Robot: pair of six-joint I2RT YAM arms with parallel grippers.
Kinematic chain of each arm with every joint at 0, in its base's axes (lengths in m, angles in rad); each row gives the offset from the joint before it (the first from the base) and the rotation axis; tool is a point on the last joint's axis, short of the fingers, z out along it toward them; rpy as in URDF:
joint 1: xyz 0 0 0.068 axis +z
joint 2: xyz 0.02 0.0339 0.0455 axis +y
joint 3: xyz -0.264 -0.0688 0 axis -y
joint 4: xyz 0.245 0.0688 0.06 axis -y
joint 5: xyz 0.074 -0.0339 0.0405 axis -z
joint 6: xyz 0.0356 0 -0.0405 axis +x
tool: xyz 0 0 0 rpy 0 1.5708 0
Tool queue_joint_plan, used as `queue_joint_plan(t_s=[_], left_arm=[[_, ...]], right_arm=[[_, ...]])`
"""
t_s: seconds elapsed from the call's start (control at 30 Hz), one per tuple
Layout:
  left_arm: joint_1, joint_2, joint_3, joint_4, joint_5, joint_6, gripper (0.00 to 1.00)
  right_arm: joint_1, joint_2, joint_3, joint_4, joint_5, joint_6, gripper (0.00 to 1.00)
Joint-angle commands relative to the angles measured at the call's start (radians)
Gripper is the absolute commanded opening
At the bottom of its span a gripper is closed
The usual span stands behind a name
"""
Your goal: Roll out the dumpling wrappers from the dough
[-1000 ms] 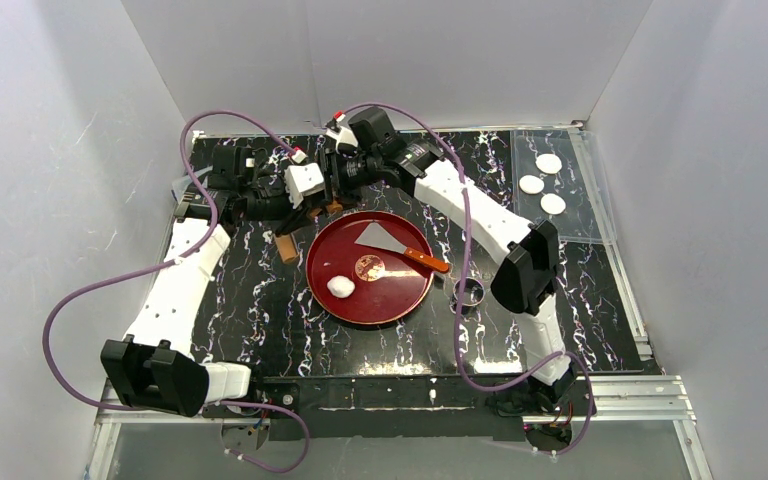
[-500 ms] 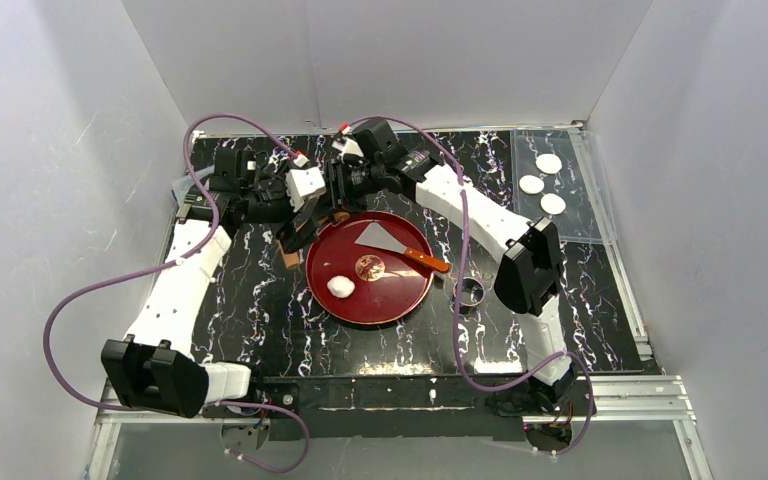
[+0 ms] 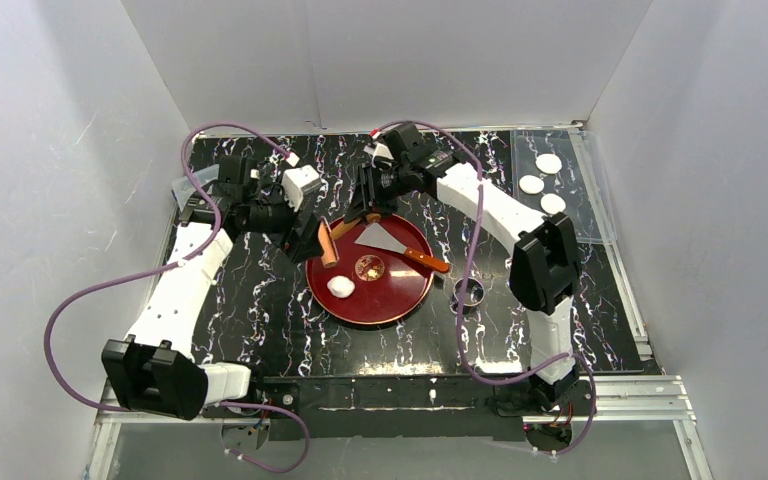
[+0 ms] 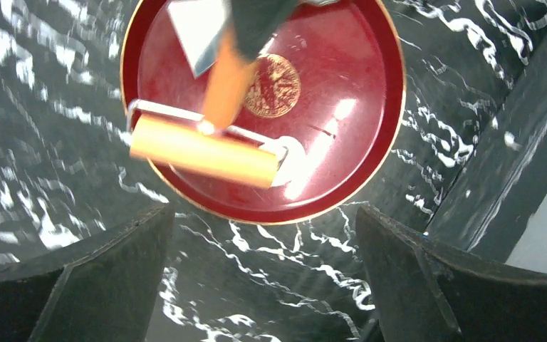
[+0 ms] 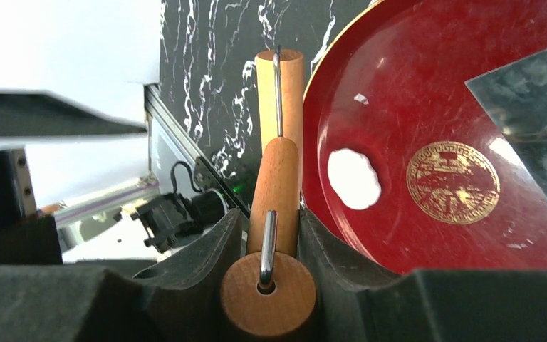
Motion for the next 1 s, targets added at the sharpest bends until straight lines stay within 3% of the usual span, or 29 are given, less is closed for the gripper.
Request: queue_joint_plan(t_s=[0.0, 0.17, 0.3, 0.47, 0.73, 0.97], left_arm=[[0.010, 0.028, -0.055, 0.017, -0.262, -0.410, 0.98], [0.013, 0.009, -0.185, 0.094, -0.337, -0.510, 0.98], [0.034, 0.011, -0.224, 0.121, -0.364, -0.545, 0.98], [0.096, 0.045, -0.274, 0.178, -0.311, -0.630, 0.98], [0.148, 0.016, -0.396, 0.306, -0.225, -0.735, 0.98], [0.164, 0.139, -0.283, 0.208, -0.194, -0.636, 0.98]], right_arm=[[-0.008, -0.131, -0.014, -0.044, -0.036, -0.144, 0.01], [-0.011, -0.159, -0.022, -0.145, -0.006, -0.229, 0.01], [-0.010, -0.204, -0.073, -0.126, 0.016, -0.240, 0.01], [-0.008, -0.231, -0.073, -0.126, 0.024, -0.205, 0.01], [-0.005, -0.242, -0.025, -0.289, 0.078, -0.193, 0.01], [0.001, -0.276, -0.061, -0.310, 0.083, -0.204, 0.01]])
